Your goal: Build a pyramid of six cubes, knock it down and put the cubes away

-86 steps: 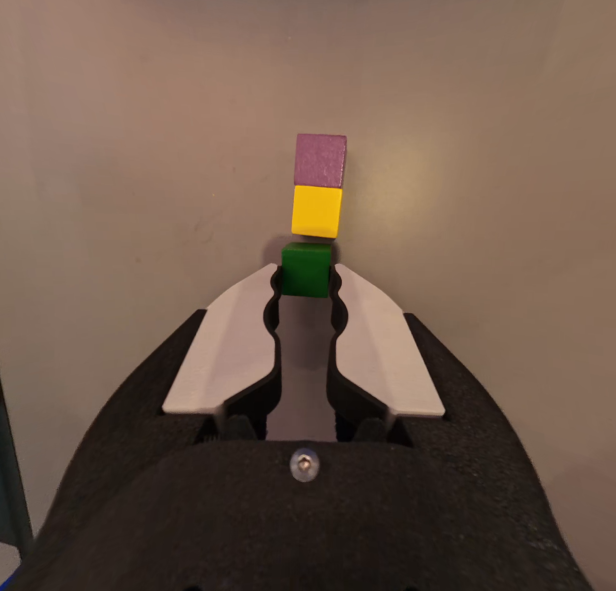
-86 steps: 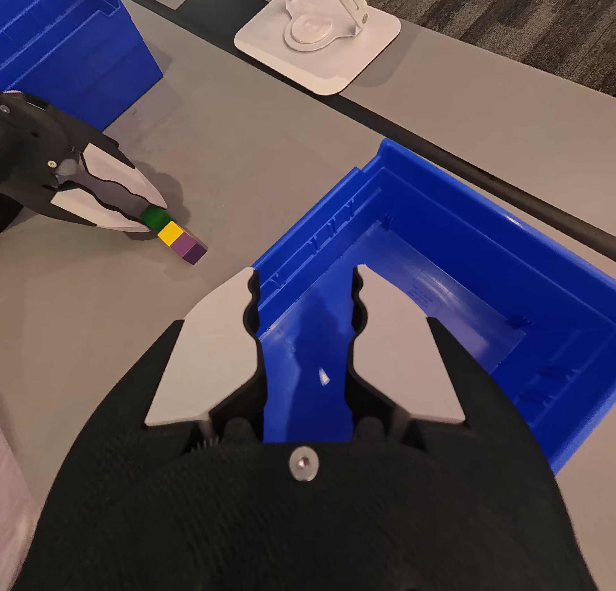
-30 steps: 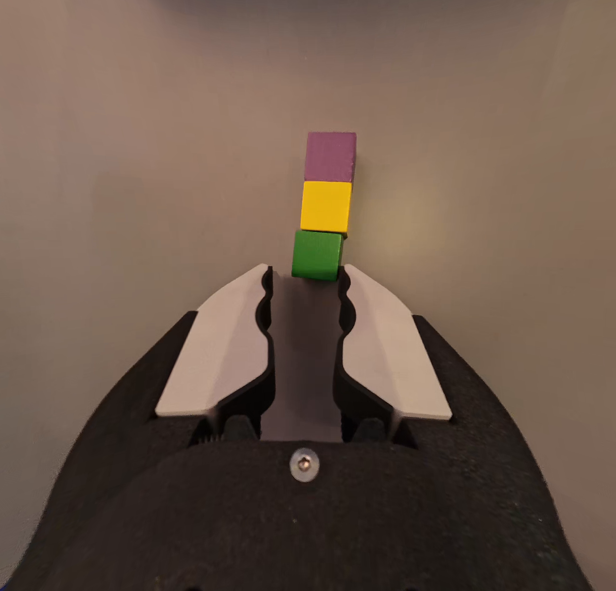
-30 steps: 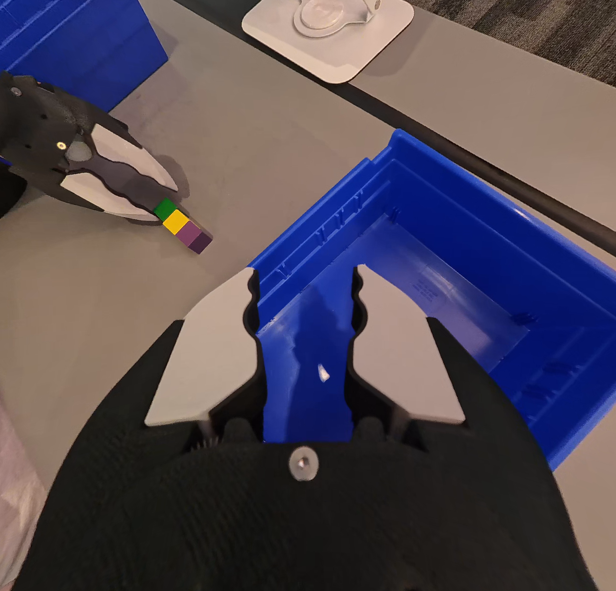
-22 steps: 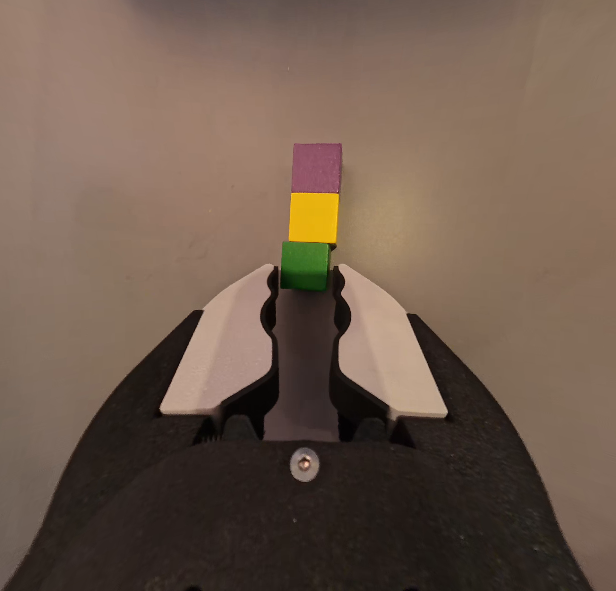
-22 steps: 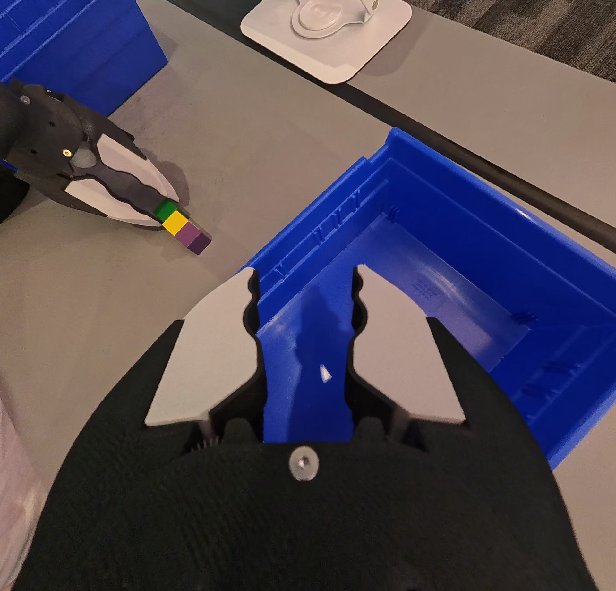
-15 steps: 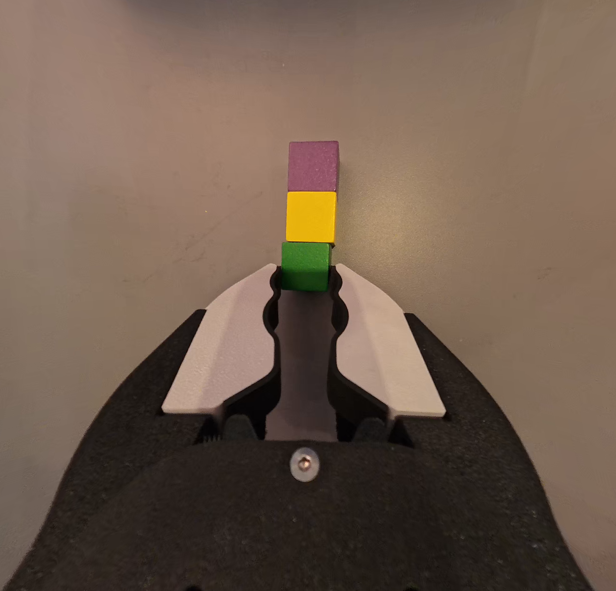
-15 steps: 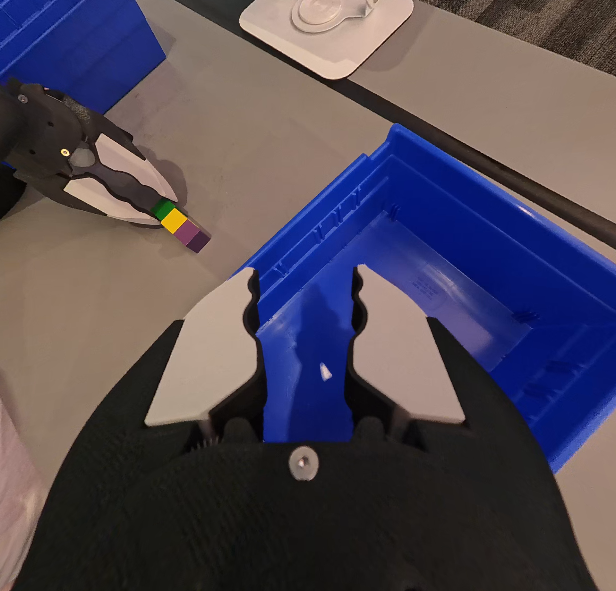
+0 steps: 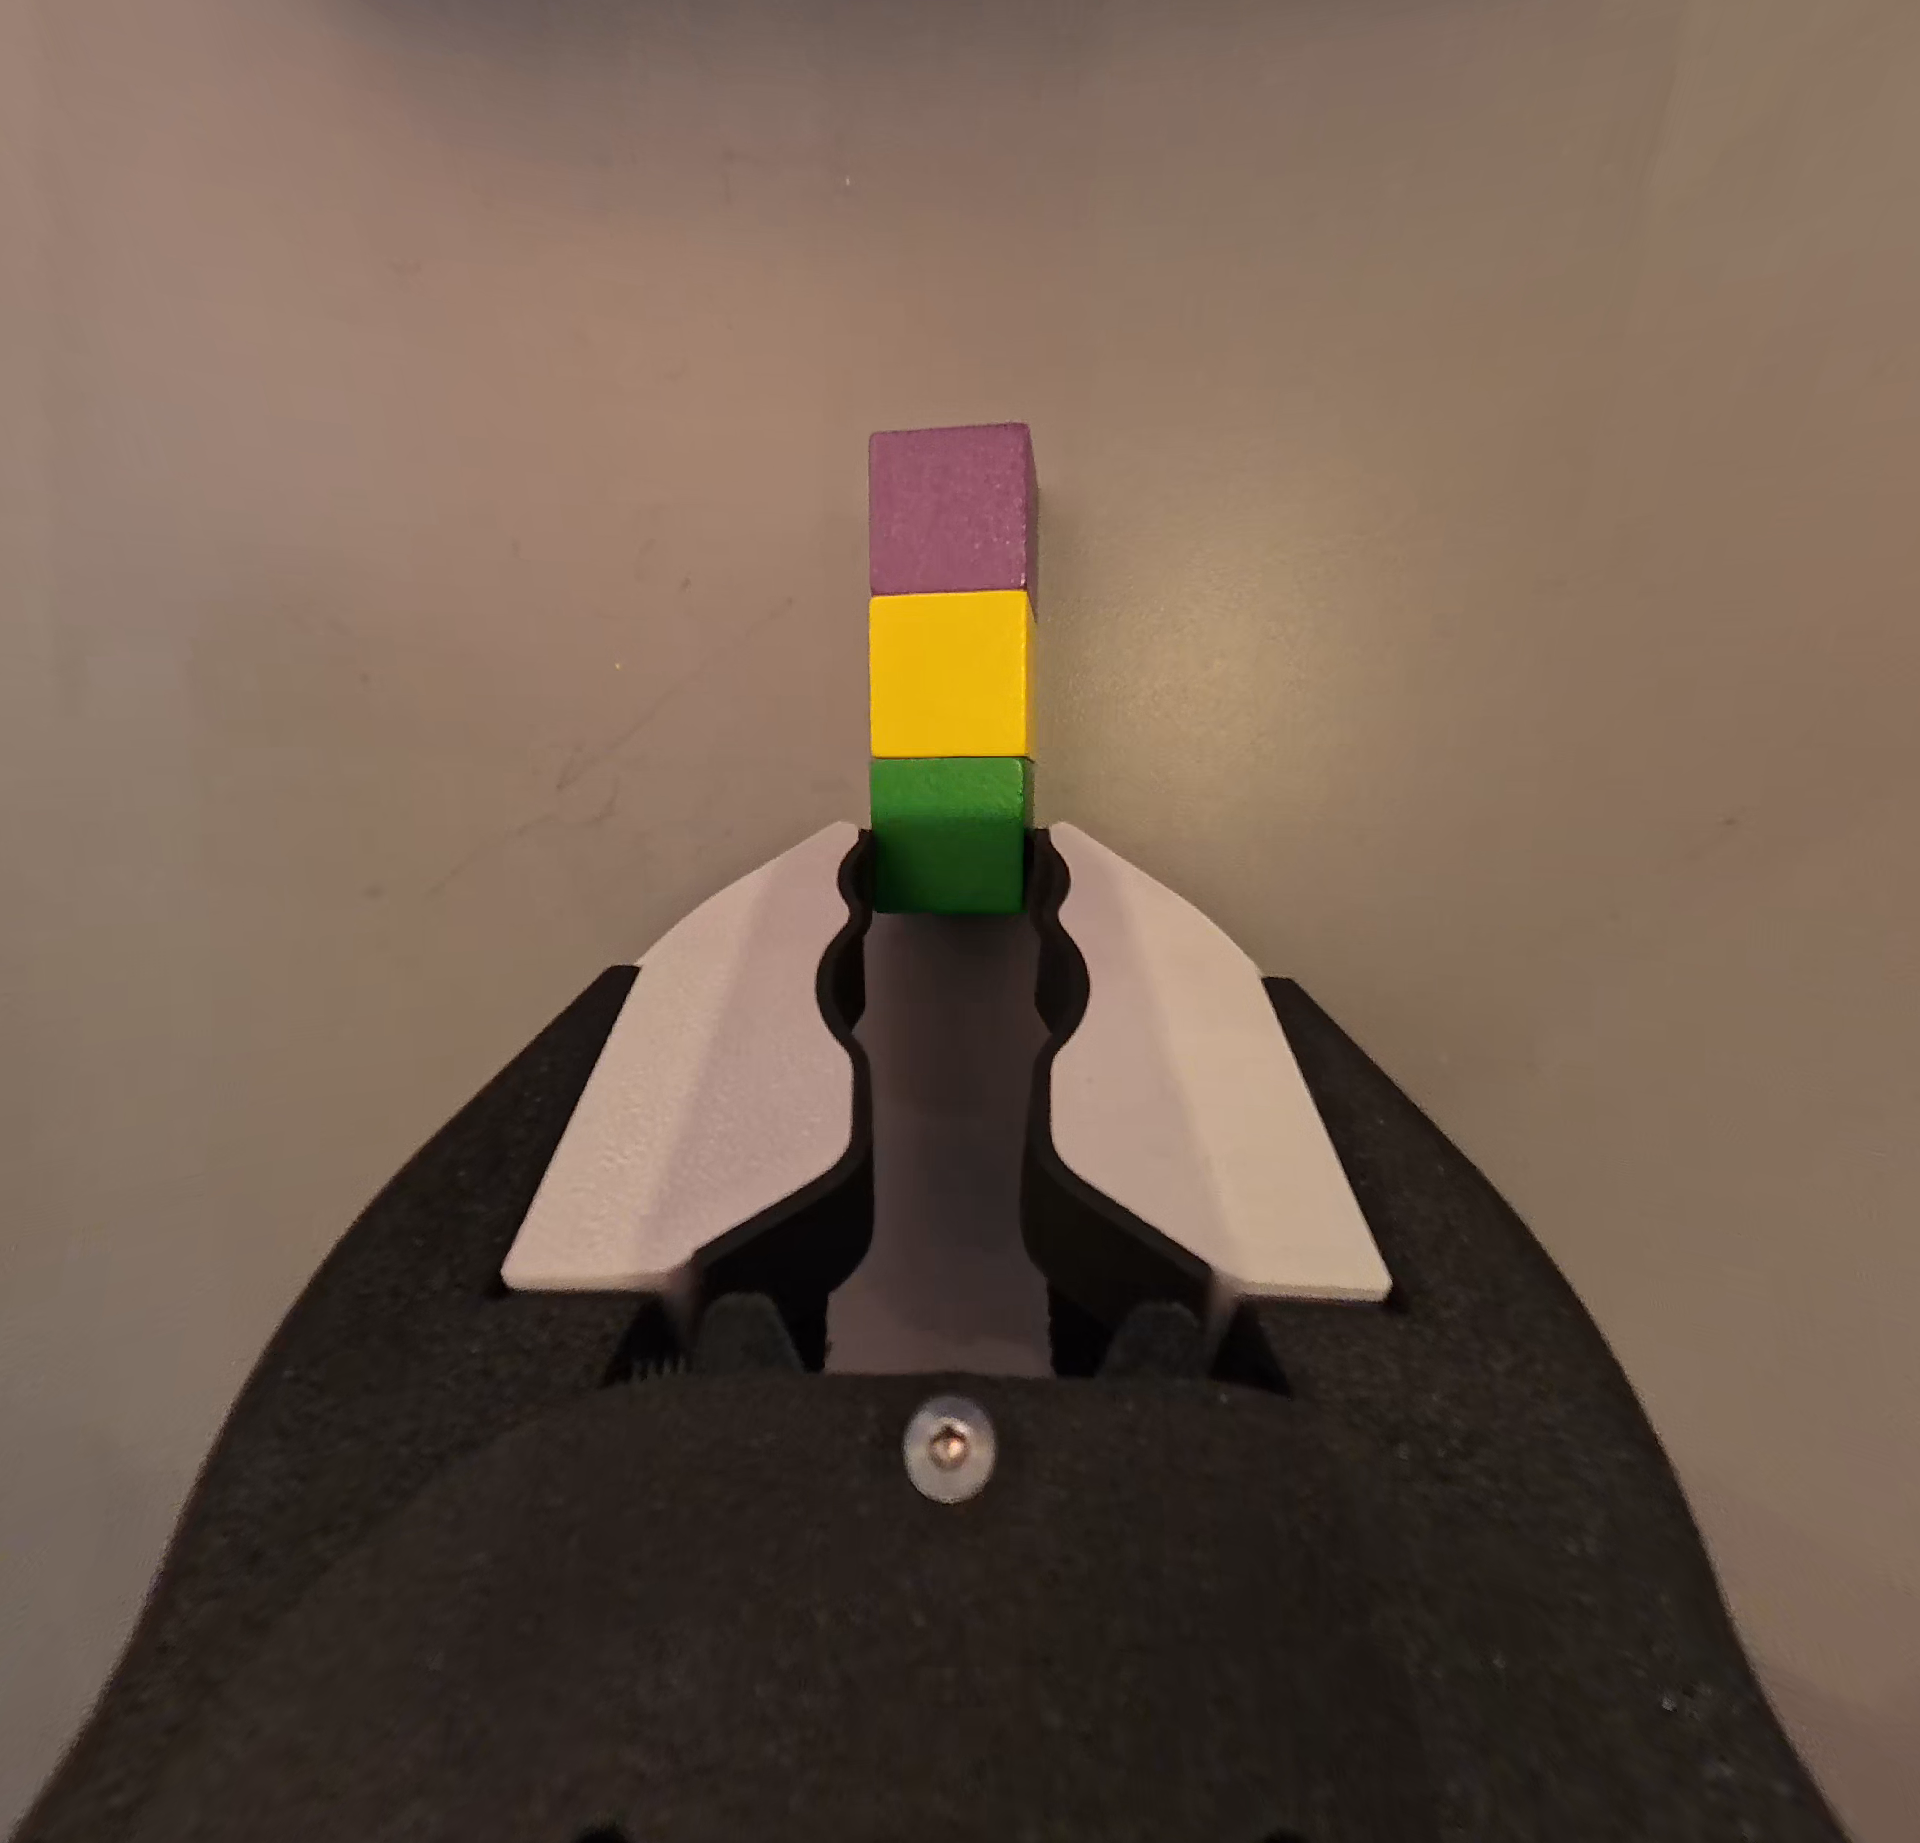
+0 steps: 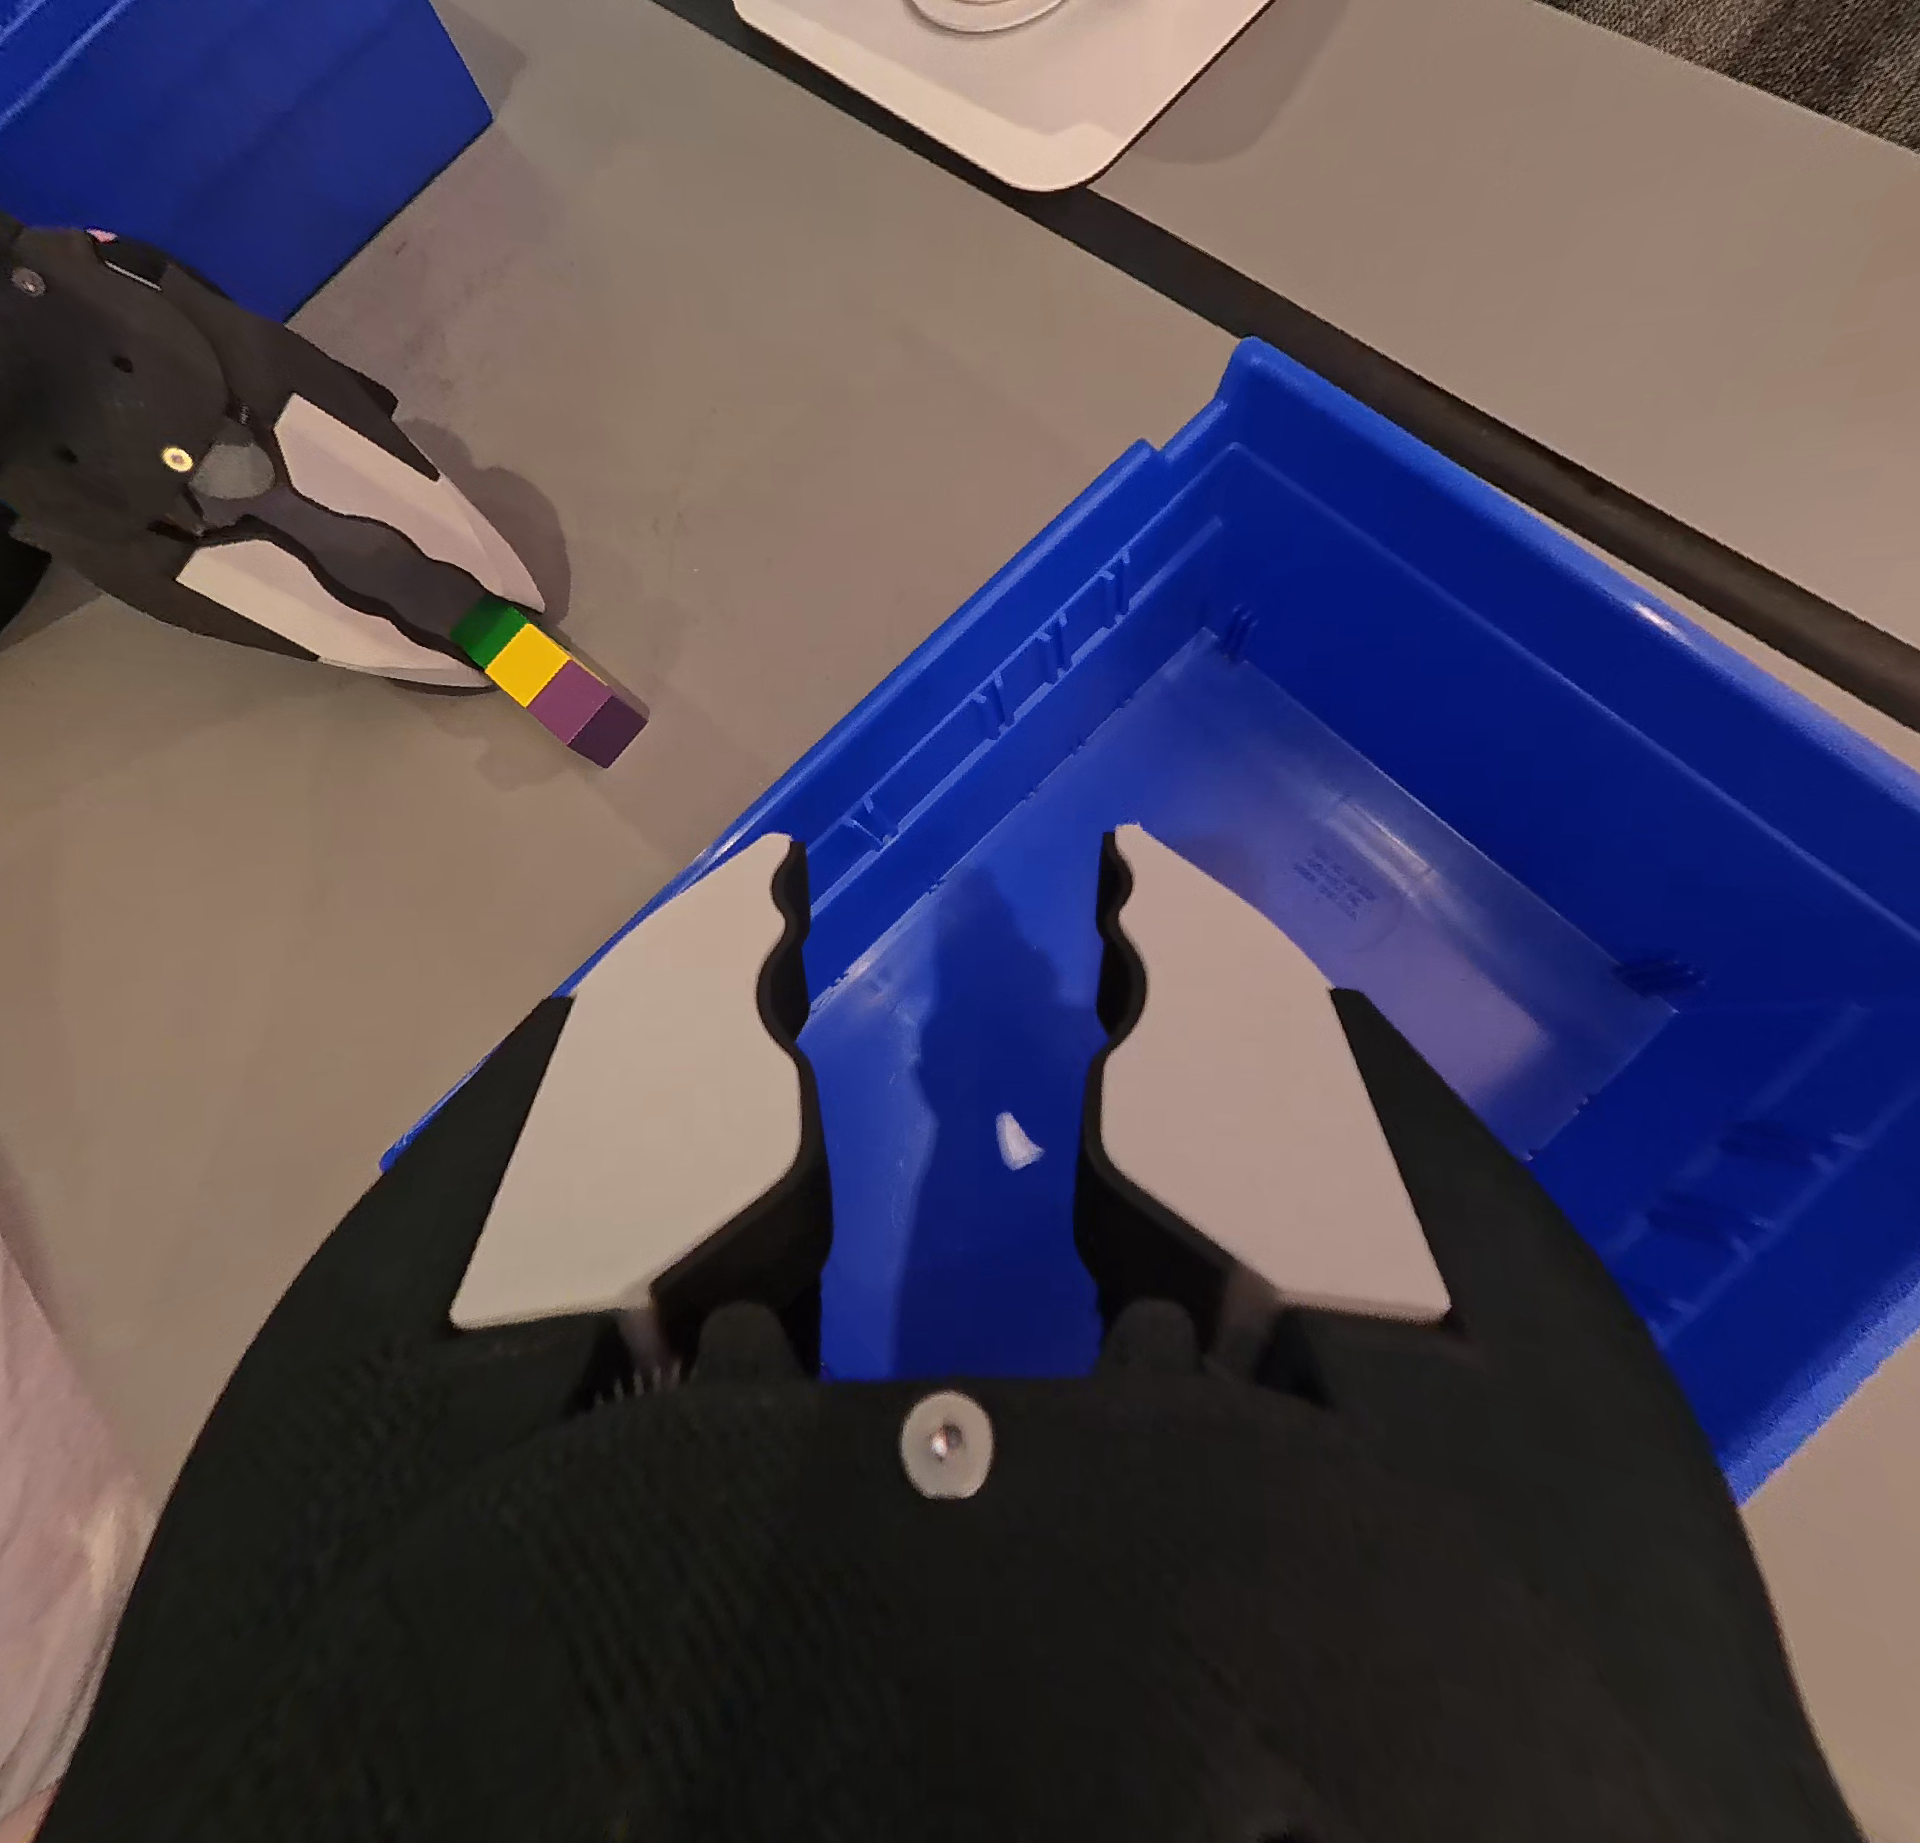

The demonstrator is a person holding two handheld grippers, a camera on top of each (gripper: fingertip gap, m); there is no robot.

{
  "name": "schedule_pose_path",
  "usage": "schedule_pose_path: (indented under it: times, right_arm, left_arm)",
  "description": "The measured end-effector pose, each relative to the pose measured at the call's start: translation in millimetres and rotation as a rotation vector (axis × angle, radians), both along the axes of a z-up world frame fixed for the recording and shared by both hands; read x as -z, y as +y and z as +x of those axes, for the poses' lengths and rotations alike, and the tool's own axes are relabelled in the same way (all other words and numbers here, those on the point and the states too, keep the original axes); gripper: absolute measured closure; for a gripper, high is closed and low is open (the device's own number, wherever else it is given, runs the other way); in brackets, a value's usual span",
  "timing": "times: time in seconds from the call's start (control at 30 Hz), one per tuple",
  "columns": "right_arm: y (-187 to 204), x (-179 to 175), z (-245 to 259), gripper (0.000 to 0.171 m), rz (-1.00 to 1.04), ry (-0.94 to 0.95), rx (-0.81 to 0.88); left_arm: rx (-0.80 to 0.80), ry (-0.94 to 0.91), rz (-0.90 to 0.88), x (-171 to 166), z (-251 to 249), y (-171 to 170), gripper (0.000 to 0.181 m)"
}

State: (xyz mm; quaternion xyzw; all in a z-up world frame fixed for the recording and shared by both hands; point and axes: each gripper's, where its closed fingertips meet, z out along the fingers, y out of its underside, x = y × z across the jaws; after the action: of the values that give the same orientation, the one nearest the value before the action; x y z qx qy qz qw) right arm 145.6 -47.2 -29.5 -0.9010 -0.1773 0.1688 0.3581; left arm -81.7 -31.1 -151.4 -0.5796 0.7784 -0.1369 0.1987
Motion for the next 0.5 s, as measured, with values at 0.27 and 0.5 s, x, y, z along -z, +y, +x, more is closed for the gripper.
schedule_pose_path:
  times: [0.27,0.5]
  right_arm:
    - [-0.1,2.9,0.4,0.116,-0.01,-0.004,-0.002]
    - [-0.9,2.9,2.6,0.116,-0.008,0.002,0.001]
  left_arm:
    - [-0.032,-0.048,-0.049,-9.9,3.7,-0.2,0.139]
    - [-0.188,-0.376,0.152,-153.1,-25.0,41.9,0.137]
